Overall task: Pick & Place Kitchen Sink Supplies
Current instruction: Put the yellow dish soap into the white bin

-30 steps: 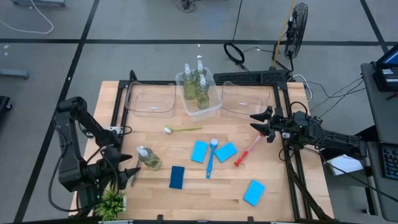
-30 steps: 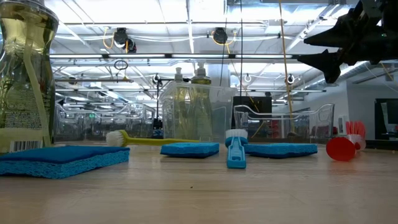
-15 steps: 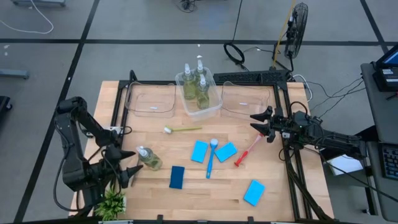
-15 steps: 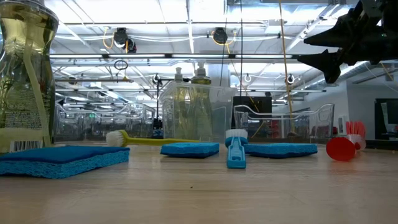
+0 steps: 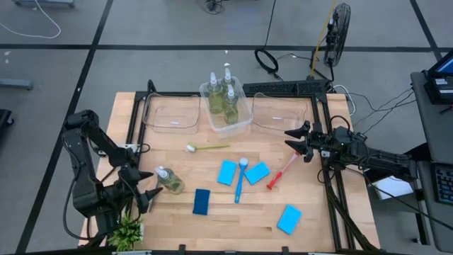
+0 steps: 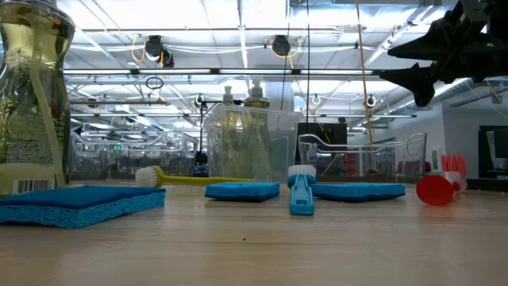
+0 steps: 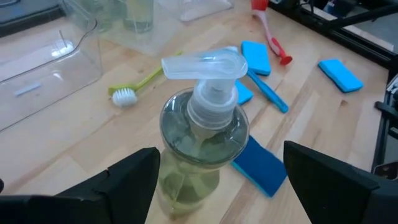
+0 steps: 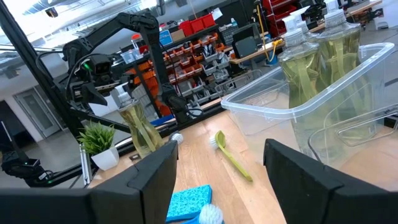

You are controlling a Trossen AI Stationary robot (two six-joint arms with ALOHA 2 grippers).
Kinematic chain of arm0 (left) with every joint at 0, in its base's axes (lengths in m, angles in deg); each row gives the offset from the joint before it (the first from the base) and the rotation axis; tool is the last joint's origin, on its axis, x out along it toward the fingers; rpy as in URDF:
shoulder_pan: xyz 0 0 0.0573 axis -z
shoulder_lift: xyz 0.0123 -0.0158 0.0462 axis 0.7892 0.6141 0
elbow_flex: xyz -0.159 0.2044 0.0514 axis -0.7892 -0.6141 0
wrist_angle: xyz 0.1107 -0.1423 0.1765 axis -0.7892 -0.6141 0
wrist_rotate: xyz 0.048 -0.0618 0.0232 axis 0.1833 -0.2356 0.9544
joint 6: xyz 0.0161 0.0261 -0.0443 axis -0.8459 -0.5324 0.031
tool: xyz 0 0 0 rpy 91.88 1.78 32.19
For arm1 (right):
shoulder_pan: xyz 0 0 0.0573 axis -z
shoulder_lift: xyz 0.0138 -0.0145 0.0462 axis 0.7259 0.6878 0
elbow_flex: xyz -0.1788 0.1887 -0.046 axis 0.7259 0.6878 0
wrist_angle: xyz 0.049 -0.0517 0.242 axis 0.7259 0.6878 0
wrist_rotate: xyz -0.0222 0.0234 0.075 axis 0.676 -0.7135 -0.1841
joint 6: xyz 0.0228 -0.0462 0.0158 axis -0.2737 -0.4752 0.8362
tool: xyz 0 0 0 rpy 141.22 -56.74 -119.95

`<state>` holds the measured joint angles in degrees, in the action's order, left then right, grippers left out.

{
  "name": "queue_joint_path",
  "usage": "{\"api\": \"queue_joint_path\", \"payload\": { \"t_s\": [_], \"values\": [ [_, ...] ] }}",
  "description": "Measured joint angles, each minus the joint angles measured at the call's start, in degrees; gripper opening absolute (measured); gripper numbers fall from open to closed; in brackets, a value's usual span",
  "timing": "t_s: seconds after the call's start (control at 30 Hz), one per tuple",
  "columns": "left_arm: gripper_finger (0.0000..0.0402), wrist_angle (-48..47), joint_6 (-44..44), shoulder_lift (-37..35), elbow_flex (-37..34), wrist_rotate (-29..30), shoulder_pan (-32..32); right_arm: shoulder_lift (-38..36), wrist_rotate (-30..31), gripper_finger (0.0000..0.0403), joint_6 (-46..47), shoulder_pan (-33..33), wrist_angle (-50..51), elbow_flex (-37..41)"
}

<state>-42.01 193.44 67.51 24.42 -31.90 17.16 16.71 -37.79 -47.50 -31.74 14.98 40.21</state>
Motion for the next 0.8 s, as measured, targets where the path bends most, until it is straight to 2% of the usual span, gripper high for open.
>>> {"api": "queue_joint_path", "payload": {
  "t_s": [0.57,0.8],
  "values": [
    [0.034,0.0,-5.38,-0.02,0.0,1.0,-5.74,0.0,0.0,0.0226,0.02,0.0,0.02,0.0],
    [0.034,0.04,-7.34,-0.07,-0.08,4.8,-7.6,0.01,0.02,0.0226,0.02,0.0,0.02,0.0]
  ]
}}
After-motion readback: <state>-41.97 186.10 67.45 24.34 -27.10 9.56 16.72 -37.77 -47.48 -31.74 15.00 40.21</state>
